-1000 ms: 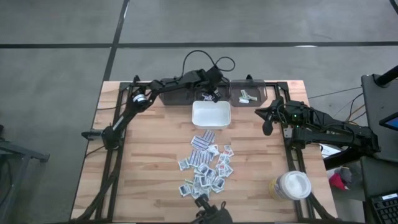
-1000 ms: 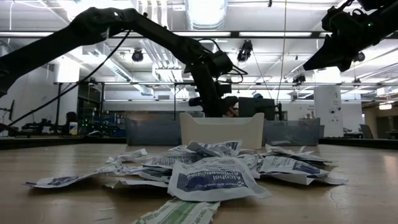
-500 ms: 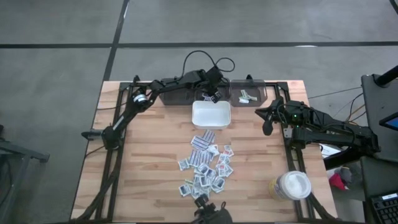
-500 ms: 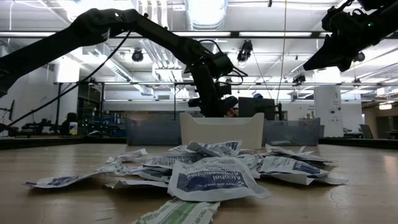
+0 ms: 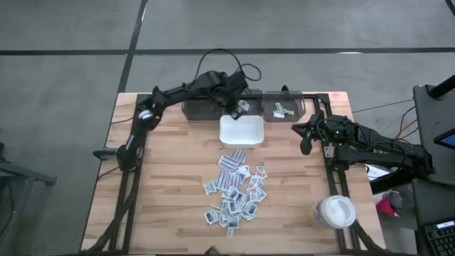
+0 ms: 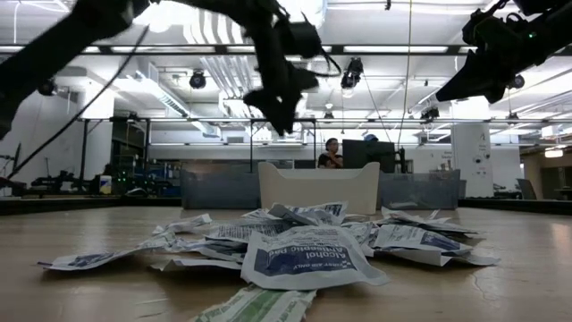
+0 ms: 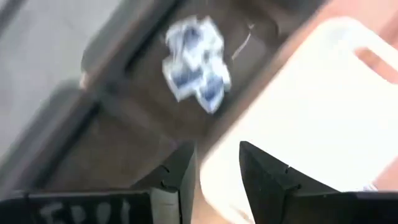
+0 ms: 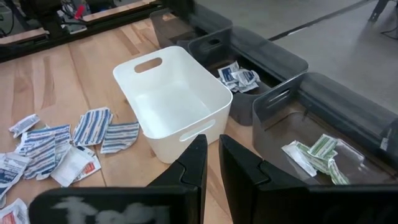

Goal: Pick & Place First Aid Supplies
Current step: Put the blue alcohol pad into the middle gray bin

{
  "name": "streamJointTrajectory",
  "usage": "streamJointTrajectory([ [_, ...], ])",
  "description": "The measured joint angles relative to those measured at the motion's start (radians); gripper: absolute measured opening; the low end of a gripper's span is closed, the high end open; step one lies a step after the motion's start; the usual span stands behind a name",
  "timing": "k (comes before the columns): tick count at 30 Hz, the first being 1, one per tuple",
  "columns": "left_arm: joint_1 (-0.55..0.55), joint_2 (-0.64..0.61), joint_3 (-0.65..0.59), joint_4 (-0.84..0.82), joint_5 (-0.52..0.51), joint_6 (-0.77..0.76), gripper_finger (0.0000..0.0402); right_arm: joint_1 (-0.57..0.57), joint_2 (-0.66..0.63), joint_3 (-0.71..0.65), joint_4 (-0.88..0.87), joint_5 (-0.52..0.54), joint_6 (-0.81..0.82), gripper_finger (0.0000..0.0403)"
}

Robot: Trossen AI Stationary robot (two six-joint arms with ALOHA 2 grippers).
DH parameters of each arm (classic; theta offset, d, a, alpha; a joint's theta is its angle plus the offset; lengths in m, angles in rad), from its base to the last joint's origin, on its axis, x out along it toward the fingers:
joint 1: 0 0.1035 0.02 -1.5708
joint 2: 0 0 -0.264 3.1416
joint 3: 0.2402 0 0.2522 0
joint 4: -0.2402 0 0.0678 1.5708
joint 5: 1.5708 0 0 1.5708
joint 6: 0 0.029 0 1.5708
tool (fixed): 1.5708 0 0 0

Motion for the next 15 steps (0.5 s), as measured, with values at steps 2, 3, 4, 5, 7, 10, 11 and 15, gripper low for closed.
streamJointTrajectory([
  [2, -0.021, -0.058, -0.042, -0.049, 0.002, -0.077, 0.0119, 0.001, 0.0, 0.0, -0.001, -0.001, 0.0, 0.0038],
  [3, -0.033, -0.09, -0.069, -0.063, 0.006, -0.109, 0.0119, -0.001, 0.0, 0.0, 0.0, 0.0, 0.0, 0.0038],
  [4, -0.047, -0.124, -0.099, -0.068, 0.006, -0.137, 0.0119, 0.0, 0.0, 0.0, -0.001, 0.0, 0.0, 0.0038],
  [5, -0.06, -0.163, -0.131, -0.068, 0.008, -0.16, 0.0119, 0.0, 0.0, 0.0, 0.0, 0.0, 0.0, 0.0038],
  [7, -0.099, -0.24, -0.205, -0.056, 0.008, -0.207, 0.0119, 0.001, 0.0, 0.0, 0.0, 0.0, 0.0, 0.0038],
  [10, -0.162, -0.346, -0.322, -0.05, 0.009, -0.298, 0.0119, 0.0, 0.0, 0.0, 0.0, 0.0, 0.0, 0.0038],
  [11, -0.186, -0.378, -0.364, -0.045, 0.009, -0.332, 0.0119, 0.0, -0.001, 0.0, 0.0, 0.0, 0.0, 0.0038],
  [15, -0.288, -0.496, -0.522, -0.011, 0.007, -0.477, 0.0119, 0.0, -0.001, -0.001, 0.0, 0.0, 0.0, 0.0038],
])
